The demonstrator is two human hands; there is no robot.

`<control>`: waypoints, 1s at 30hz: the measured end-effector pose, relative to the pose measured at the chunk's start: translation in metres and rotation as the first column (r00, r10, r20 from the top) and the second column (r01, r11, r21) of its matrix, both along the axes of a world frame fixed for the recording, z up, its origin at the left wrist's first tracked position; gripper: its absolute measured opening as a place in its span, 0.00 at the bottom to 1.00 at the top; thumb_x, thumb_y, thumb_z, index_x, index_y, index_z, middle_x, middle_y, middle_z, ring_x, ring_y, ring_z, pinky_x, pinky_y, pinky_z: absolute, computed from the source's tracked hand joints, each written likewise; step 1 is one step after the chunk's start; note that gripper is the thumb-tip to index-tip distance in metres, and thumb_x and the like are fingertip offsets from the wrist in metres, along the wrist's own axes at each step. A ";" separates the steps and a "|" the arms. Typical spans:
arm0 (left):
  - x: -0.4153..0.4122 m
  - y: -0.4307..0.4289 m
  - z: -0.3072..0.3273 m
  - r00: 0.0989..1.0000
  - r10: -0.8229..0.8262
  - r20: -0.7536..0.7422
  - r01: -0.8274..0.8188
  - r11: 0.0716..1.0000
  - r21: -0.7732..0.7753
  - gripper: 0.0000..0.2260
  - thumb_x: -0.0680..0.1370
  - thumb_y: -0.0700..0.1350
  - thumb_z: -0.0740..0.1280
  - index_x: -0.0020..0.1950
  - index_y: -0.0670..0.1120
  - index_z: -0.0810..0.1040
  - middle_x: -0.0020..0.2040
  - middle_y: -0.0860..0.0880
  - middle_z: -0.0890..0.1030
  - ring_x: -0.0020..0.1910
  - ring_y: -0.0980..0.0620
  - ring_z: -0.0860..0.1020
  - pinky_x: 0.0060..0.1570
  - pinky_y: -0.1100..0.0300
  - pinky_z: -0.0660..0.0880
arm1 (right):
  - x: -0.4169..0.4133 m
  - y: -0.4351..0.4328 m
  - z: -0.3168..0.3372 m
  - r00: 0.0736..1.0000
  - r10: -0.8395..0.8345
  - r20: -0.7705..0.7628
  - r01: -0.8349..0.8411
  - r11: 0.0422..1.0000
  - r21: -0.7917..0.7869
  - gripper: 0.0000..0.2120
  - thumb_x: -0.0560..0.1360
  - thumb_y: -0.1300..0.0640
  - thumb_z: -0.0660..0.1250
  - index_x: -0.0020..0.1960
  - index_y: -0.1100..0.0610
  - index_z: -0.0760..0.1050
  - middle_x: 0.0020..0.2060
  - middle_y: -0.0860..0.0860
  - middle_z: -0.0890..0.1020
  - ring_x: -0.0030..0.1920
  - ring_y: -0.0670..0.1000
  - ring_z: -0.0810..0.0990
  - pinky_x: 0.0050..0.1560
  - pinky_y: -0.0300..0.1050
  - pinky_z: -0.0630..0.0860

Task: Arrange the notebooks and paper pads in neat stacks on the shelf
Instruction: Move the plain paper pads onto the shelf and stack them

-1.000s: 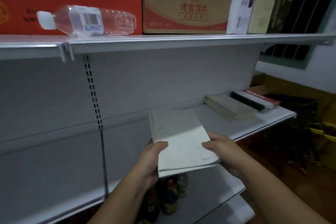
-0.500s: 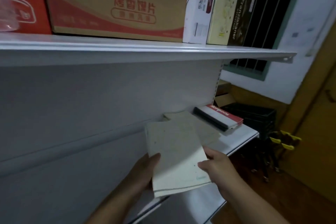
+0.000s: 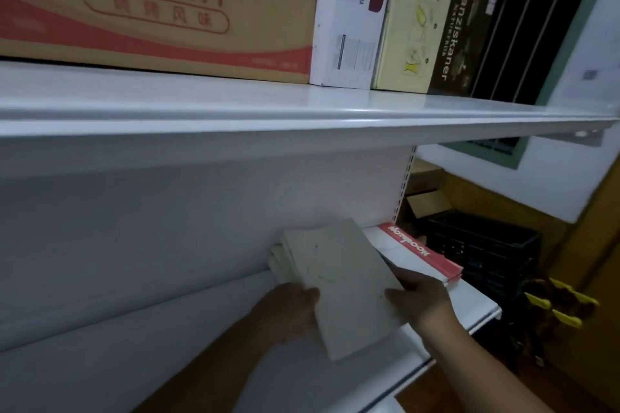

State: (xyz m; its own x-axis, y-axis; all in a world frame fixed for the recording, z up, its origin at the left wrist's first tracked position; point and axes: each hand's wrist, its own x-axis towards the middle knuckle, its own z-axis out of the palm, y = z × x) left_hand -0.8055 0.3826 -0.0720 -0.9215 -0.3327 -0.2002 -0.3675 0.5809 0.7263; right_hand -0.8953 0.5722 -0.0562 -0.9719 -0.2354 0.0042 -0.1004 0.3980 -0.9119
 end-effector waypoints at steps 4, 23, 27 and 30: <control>-0.017 0.006 -0.006 0.986 0.151 0.066 -0.113 0.908 -0.403 0.24 0.81 0.58 0.48 0.55 0.43 0.77 0.58 0.42 0.79 0.58 0.44 0.76 0.57 0.57 0.70 | -0.042 -0.009 -0.014 0.980 0.193 -0.037 -0.185 0.971 0.152 0.16 0.73 0.65 0.65 0.60 0.56 0.78 0.51 0.53 0.83 0.46 0.52 0.81 0.52 0.48 0.80; 0.013 0.031 -0.008 0.945 0.302 0.124 -0.169 0.777 -0.607 0.24 0.81 0.59 0.46 0.62 0.44 0.70 0.61 0.41 0.76 0.59 0.41 0.75 0.58 0.51 0.70 | -0.060 0.003 -0.049 0.811 0.572 -0.124 -0.430 0.726 0.536 0.20 0.82 0.52 0.49 0.73 0.51 0.64 0.71 0.53 0.68 0.70 0.54 0.68 0.69 0.46 0.63; 0.087 0.018 0.005 0.929 0.249 0.274 -0.023 0.778 -0.628 0.27 0.80 0.60 0.47 0.73 0.44 0.61 0.72 0.40 0.66 0.69 0.41 0.67 0.67 0.49 0.64 | -0.043 -0.021 -0.008 0.763 0.619 -0.185 -0.077 0.371 0.925 0.20 0.81 0.54 0.47 0.69 0.55 0.68 0.71 0.56 0.67 0.68 0.57 0.68 0.69 0.49 0.66; 0.160 0.010 0.026 0.949 0.227 0.217 -0.025 0.743 -0.669 0.27 0.81 0.59 0.49 0.76 0.47 0.56 0.77 0.45 0.59 0.76 0.46 0.55 0.73 0.50 0.56 | 0.030 -0.066 0.010 0.604 0.755 -0.256 0.024 0.303 0.953 0.22 0.81 0.52 0.49 0.73 0.56 0.61 0.76 0.59 0.54 0.74 0.60 0.57 0.72 0.53 0.58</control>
State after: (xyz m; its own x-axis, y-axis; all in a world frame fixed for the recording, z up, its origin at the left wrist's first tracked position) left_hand -0.6453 0.3928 -0.0458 -0.8038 -0.5828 -0.1197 -0.5909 0.8053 0.0477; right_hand -0.8654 0.5059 -0.0459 -0.5894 -0.8074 0.0250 -0.7774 0.5754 0.2542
